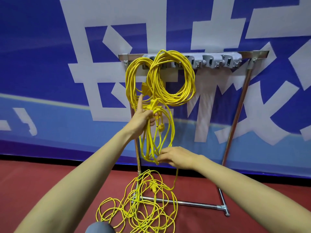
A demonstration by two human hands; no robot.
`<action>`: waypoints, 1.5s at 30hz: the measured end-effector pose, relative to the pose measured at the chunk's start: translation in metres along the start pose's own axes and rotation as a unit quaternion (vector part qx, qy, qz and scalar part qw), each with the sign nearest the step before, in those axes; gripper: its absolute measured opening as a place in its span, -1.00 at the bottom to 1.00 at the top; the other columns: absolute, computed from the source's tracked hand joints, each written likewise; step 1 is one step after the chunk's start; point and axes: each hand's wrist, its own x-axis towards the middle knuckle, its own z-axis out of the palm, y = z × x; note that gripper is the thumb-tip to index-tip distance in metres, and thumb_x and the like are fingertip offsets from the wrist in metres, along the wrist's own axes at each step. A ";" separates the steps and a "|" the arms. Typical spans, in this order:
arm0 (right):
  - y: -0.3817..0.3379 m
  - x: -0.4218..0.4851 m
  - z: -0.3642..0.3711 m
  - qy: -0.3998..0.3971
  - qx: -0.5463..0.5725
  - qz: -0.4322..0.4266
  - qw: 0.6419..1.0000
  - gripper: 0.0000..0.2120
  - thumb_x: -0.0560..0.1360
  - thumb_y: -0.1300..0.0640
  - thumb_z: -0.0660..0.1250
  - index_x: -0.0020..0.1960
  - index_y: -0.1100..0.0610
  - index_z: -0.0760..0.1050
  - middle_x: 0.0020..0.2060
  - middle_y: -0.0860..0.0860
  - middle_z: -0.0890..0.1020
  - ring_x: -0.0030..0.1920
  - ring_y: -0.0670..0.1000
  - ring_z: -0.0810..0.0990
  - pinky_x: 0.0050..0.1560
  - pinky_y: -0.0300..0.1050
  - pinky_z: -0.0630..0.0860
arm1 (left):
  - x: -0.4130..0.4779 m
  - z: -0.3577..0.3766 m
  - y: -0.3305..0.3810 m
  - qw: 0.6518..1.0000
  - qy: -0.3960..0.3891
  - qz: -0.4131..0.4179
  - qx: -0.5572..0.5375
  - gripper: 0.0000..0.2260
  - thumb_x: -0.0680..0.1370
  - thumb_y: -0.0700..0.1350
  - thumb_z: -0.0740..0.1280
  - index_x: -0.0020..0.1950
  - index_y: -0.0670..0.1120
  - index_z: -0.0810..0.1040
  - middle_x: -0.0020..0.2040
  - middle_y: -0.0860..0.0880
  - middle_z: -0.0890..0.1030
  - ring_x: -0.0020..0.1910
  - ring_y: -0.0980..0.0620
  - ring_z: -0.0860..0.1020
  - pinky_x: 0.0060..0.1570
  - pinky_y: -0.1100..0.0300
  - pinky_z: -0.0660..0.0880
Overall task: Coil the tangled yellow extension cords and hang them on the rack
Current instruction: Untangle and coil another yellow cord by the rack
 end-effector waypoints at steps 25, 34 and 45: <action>0.058 -0.035 0.049 -0.138 0.258 0.352 0.889 -0.83 0.53 0.13 0.29 -0.24 0.04 0.50 -0.16 0.07 0.61 -0.29 -0.10 0.50 -0.26 -0.34 0.39 | 0.003 -0.021 0.078 0.950 -0.146 -0.026 -0.275 -0.61 0.52 -0.27 0.12 0.34 -0.18 0.43 -0.19 -0.10 0.49 -0.46 0.16 0.33 -0.55 0.40 0.27; 0.084 -0.052 0.017 0.030 0.465 0.552 0.692 -0.54 0.47 -0.24 0.28 -0.17 0.18 0.40 -0.31 0.13 0.60 -0.39 0.07 0.56 -0.46 -0.18 0.49 | -0.005 -0.039 0.059 0.982 -0.131 -0.059 -0.127 -0.58 0.43 -0.29 0.11 0.22 -0.15 0.56 -0.26 -0.11 0.48 -0.53 0.13 0.25 -0.58 0.34 0.13; 0.062 -0.022 -0.048 0.161 0.785 0.444 0.401 -0.71 0.61 0.19 0.13 -0.24 0.30 0.42 -0.38 0.22 0.61 -0.40 0.21 0.66 -0.46 -0.01 0.60 | -0.013 -0.001 0.005 0.993 -0.031 0.048 0.104 -0.59 0.52 -0.39 0.03 0.16 -0.02 0.48 -0.33 -0.05 0.42 -0.53 0.15 0.25 -0.54 0.33 0.14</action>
